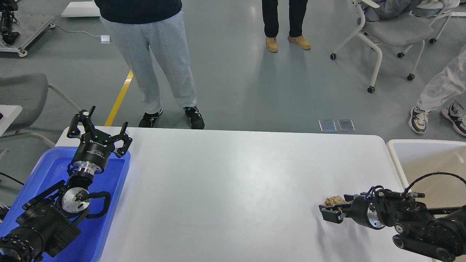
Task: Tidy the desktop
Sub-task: 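Close the right gripper on the tan crumpled piece, then lift the piece and carry it toward the white bin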
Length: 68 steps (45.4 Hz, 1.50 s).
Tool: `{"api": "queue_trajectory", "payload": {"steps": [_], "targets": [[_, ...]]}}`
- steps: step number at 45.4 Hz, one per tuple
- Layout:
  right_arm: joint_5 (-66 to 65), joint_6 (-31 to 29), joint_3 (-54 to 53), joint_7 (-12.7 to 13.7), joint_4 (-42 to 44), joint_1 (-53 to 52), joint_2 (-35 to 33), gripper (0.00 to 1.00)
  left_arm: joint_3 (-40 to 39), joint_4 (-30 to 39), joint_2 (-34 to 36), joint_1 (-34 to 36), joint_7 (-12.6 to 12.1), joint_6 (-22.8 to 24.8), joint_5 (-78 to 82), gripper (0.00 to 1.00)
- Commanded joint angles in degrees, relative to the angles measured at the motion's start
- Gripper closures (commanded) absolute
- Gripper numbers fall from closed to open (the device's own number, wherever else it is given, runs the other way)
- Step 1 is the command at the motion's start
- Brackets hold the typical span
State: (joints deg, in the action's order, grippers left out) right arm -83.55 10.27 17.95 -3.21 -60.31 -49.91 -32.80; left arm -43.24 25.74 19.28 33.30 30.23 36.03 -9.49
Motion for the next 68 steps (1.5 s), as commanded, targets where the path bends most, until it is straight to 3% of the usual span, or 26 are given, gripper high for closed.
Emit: {"api": "queue_trajectory", "payload": {"steps": [1,15,27,30,36,46,55,68], "targets": [[-0.2,0.1,0.1,-0.4,1.2,0.4,0.6,0.01,0.0,0.0,0.0,-0.1,0.0,0.0,0.0,0.00],[-0.2,0.2,0.1,-1.1,2.0,0.8,1.1,0.01,0.0,0.0,0.1,-0.1,0.0,0.0,0.0,0.00],[-0.4,0.4,0.6,-2.6,3.0,0.8,1.5,0.12,0.0,0.0,0.1,-0.1,0.0,0.0,0.0,0.00],[-0.4,0.4,1.0,-2.6,4.1,0.9,1.9,0.25,0.0,0.0,0.0,0.0,0.0,0.0,0.0,0.00],[-0.4,0.3,1.3,-2.6,4.5,1.0,1.9,0.61,0.0,-0.1,0.0,0.0,0.0,0.0,0.0,0.00],[-0.4,0.4,1.4,-2.7,4.5,0.3,1.9,0.99,0.0,0.0,0.1,0.0,0.0,0.0,0.0,0.00],[-0.4,0.4,2.1,-7.0,4.2,0.2,1.1,1.00,0.0,-0.1,0.0,0.0,0.0,0.0,0.0,0.00],[-0.2,1.1,2.1,-8.7,3.9,-1.2,-0.5,1.00,0.0,0.0,0.1,0.0,0.0,0.0,0.0,0.00]]}}
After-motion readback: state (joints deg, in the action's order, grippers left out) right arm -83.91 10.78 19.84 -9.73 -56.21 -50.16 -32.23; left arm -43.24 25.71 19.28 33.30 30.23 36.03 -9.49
